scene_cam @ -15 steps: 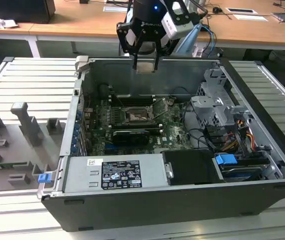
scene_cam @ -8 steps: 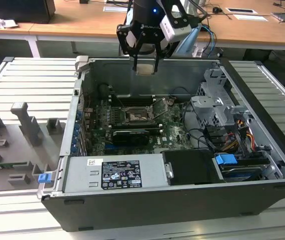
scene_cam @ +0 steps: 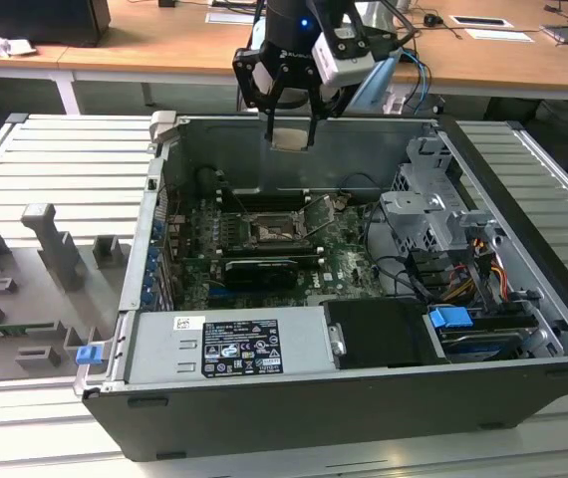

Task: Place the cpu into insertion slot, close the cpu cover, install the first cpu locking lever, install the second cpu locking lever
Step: 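Place the cpu into insertion slot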

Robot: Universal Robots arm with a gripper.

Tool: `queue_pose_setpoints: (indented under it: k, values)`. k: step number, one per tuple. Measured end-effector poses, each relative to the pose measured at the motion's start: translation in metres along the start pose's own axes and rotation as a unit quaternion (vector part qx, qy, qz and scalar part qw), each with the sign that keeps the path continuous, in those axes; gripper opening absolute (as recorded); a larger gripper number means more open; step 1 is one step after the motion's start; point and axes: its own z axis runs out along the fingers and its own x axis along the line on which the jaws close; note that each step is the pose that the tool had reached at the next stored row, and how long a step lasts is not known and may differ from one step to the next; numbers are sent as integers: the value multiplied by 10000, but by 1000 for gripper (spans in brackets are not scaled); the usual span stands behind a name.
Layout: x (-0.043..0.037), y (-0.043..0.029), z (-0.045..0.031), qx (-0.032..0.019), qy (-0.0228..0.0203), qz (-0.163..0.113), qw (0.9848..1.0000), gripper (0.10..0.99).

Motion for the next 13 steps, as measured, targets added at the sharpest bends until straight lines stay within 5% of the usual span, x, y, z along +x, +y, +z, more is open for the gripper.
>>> queue_pose_setpoints:
  k: [13]
  values:
    - [0,-1,13,-7,-28,315,9995,525]
